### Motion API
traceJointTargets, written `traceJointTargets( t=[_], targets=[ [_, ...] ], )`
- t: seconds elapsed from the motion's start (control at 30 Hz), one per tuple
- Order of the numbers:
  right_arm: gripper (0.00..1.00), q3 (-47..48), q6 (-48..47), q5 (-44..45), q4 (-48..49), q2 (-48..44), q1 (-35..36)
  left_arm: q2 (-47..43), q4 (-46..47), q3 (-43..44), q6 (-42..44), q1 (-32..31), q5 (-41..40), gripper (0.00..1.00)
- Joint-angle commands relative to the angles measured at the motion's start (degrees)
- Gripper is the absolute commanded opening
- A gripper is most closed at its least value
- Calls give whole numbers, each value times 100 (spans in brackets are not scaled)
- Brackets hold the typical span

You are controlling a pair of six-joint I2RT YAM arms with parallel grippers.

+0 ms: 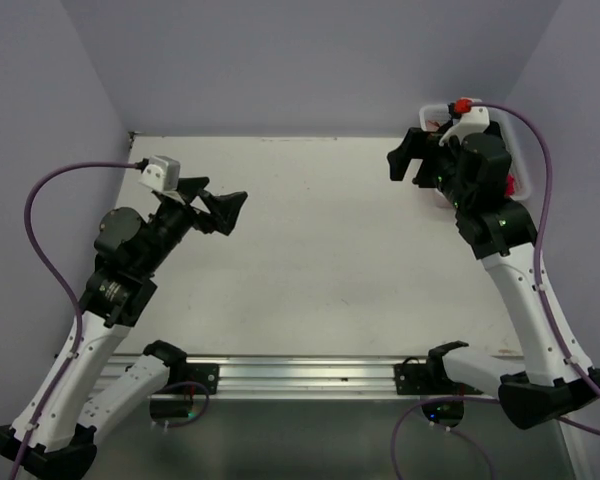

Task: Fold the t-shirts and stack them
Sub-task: Grab crumpled tshirt from bin with the right arm

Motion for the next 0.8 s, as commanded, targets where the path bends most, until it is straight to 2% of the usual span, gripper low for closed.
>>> traceJointTargets(
  t=[0.0,0.13,0.23,0.33,0.37,0.43,0.53,0.77],
  targets=[
    [99,-236,-57,-84,299,-262,-10,-79,102,-28,73,-20,-78,100],
    [99,-544,-197,99,704,-413,-19,-97,67,-46,170,-20,-131,100],
    [99,-195,-346,625,433,130,-10,-71,32,-37,197,-20,-149,100],
    [99,324,-452,1415,98,1114,-19,0,-73,-28,188,-20,-272,100],
    [99,500,-391,1932,-94,1656,-97,34,-91,-28,188,-20,-298,100],
    [99,1156,-216,2069,-384,2256,-290,52,-205,-11,179,-20,-351,100],
    [99,1959,250,1682,-825,3189,-791,26,-433,-11,179,-20,-456,100],
    [99,4173,497,2289,-1905,5096,-1284,-694,-750,-423,144,-20,-632,100]
  ],
)
